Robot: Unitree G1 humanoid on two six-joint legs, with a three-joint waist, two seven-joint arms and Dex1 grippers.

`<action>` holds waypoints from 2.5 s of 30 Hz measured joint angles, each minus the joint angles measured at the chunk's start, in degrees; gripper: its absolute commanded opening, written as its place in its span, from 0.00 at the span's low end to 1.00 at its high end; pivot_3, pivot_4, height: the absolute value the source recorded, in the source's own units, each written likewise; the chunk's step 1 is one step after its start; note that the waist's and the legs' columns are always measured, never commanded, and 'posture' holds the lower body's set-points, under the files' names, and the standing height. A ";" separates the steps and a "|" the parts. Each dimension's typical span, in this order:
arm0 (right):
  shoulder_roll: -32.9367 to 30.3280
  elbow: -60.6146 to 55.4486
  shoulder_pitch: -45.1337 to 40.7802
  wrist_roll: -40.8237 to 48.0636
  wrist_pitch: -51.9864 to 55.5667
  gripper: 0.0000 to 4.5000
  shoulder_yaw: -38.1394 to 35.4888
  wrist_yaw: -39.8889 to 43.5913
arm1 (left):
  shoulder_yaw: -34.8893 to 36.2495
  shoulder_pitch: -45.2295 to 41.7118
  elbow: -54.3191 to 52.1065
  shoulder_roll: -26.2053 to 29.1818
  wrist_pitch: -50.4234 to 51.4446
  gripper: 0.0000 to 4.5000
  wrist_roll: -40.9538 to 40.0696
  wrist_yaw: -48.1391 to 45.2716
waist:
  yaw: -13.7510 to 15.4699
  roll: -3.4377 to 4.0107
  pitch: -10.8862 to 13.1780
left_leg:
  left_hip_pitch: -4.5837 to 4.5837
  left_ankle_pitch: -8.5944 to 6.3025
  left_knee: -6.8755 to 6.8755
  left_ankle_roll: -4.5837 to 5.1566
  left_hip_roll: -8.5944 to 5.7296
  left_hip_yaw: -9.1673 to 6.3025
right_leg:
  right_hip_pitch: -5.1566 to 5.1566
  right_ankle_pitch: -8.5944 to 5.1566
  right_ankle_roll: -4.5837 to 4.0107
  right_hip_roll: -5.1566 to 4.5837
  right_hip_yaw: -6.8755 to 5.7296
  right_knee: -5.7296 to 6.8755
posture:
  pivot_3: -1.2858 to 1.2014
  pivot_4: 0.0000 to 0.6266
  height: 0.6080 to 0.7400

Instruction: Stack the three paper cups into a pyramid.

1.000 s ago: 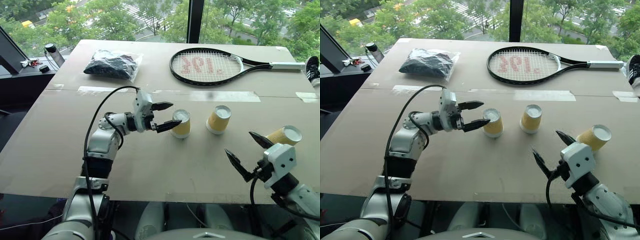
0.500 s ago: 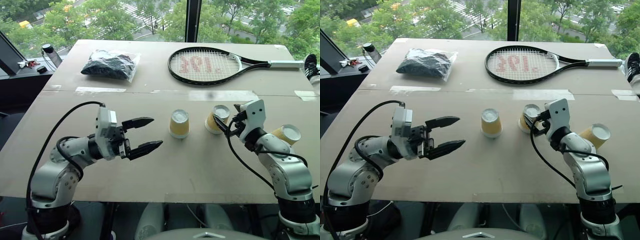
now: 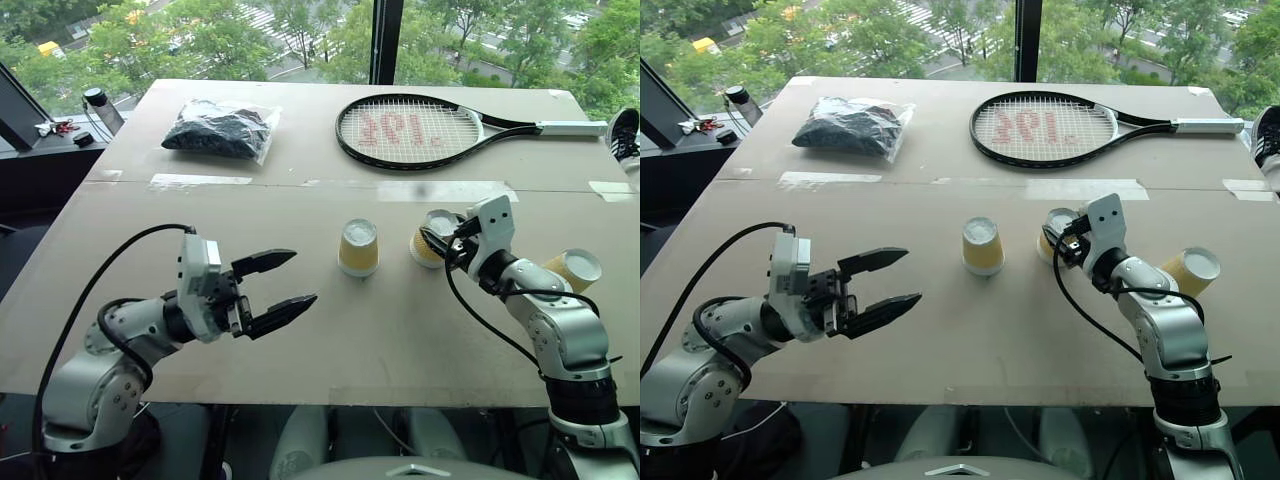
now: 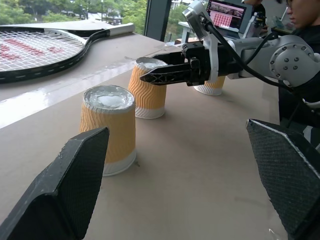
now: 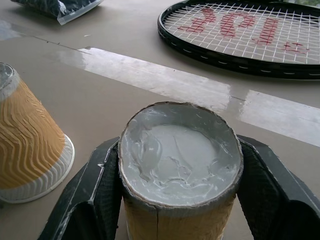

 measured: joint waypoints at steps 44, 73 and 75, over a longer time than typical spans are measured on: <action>-7.86 -11.58 5.83 1.97 -1.95 0.99 2.51 8.34 | 3.47 2.39 4.91 3.85 -4.11 1.00 -2.30 -7.52 | 0.37 0.08 0.06 | -0.14 -0.02 -0.08 0.01 0.00 -0.13 | -0.04 0.00 -0.02 -0.43 -0.07 -0.15 | 0.52 0.24 1.00; -3.29 -12.60 22.70 0.34 6.08 0.99 -27.48 -8.83 | -5.26 -8.13 4.42 5.14 -0.47 1.00 -6.59 -14.33 | 0.02 0.12 0.08 | -0.02 -0.01 -0.11 0.01 0.02 0.07 | -0.01 -0.01 0.00 0.06 0.13 -0.12 | 0.52 0.24 1.00; -3.11 -11.18 22.26 0.90 5.84 0.88 -27.48 -8.82 | -5.22 -8.00 4.94 5.14 -1.21 1.00 -6.49 -14.73 | 0.03 0.13 0.08 | -0.02 -0.01 -0.11 0.01 0.02 0.07 | -0.01 -0.01 0.00 0.07 0.13 -0.12 | 0.52 0.24 1.00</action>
